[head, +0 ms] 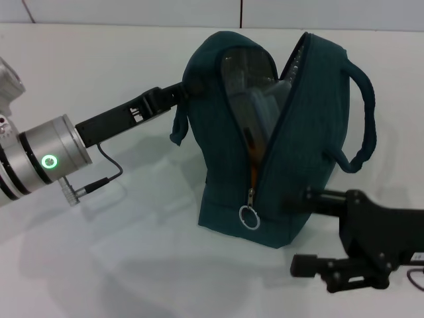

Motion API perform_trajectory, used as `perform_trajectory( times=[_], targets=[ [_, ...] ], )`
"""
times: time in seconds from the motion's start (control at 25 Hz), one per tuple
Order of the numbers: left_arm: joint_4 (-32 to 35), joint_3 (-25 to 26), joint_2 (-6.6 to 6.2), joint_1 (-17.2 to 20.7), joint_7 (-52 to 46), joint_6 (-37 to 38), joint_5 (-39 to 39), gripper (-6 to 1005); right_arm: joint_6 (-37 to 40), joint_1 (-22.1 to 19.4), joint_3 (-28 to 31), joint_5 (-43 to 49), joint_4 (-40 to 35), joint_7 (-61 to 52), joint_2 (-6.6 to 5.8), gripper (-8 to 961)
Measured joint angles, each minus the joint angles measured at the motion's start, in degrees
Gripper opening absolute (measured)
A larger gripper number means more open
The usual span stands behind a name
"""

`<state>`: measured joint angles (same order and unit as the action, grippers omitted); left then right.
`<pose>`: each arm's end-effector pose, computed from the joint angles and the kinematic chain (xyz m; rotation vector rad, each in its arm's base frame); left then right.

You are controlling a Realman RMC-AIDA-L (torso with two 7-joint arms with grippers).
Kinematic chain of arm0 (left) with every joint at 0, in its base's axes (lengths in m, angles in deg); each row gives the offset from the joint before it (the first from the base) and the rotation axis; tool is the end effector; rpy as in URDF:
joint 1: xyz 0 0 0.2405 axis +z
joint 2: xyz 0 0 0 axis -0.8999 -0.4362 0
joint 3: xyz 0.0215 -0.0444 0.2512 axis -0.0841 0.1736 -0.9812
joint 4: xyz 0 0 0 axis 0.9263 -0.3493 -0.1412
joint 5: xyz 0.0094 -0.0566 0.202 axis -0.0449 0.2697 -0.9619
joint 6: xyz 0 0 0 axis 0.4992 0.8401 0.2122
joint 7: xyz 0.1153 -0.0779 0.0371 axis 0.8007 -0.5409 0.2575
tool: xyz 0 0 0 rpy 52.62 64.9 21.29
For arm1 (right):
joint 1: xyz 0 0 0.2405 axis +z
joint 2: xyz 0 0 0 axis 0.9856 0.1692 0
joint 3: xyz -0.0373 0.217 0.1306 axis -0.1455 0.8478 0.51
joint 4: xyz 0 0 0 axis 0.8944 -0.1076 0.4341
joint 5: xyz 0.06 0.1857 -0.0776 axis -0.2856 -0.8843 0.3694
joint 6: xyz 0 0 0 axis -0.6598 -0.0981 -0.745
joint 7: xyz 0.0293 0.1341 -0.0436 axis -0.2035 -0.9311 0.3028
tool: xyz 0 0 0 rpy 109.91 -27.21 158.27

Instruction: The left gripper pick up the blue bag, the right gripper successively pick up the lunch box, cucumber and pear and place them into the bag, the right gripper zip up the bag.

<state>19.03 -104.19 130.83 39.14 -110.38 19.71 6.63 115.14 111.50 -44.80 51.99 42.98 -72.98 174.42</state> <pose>-0.2511 0.3186 -0.0204 -2.2417 -1.4749 -1.3995 0.2202 0.2562 -0.0314 2.6502 -0.3768 -1.2422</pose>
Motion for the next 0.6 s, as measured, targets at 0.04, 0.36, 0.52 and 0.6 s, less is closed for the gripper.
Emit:
perform_trajectory(
  times=[0.04,0.36,0.52,0.6],
  targets=[
    [0.0,0.0,0.00,0.0,0.0,0.0,0.0,158,-0.8,0.0,0.0,0.8,0.0,-0.7,-0.05,812],
    [0.0,0.0,0.00,-0.2,0.2,-0.1,0.0,159,-12.2,-0.1,-1.2,2.7,0.6,-3.7,0.37,812],
    [0.0,0.0,0.00,-0.4,0.2,-0.4,0.0,159,-15.1,0.2,-1.6,2.8,0.7,-3.9,0.84,811],
    [0.0,0.0,0.00,-0.5,0.2,-0.4,0.0,159,-15.9,0.4,-1.7,2.8,0.7,-3.9,0.98,811]
  ],
)
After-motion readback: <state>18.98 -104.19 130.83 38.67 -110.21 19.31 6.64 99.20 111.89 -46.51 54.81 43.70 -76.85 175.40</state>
